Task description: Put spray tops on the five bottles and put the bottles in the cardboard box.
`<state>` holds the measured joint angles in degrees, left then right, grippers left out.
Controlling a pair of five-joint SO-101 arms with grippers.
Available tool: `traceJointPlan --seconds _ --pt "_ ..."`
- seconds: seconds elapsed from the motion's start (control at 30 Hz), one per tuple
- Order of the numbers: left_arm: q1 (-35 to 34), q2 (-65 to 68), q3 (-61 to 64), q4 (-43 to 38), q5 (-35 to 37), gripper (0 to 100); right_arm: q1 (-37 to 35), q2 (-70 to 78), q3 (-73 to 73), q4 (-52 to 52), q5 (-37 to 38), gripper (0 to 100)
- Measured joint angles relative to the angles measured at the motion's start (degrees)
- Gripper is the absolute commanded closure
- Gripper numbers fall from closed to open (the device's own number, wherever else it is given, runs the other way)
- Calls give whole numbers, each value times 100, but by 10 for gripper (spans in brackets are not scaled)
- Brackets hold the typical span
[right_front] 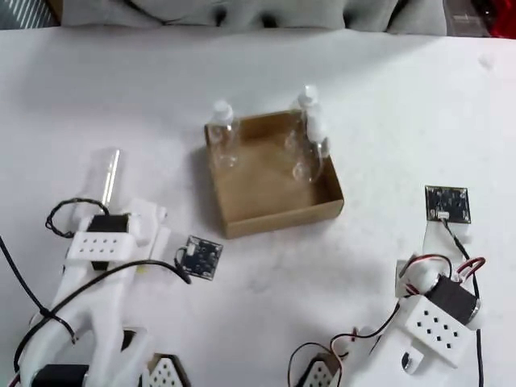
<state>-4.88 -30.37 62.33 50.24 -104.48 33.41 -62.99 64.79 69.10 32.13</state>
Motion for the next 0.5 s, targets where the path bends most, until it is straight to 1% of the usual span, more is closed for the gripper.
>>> traceJointPlan --seconds 0.1,0.2,0.27,0.33,0.43,0.5 --pt "-9 0 62 -9 352 758 0 0 0 0 0 980" --pt "-9 0 114 9 888 841 0 0 0 0 0 980" --pt "-18 0 114 158 1231 889 0 0 0 0 0 980" --pt "-18 -26 114 343 1582 892 0 0 0 0 0 980" --pt "-18 -62 114 545 2224 868 0 0 0 0 0 980" --pt "-18 -79 114 598 2857 851 0 0 0 0 0 980"
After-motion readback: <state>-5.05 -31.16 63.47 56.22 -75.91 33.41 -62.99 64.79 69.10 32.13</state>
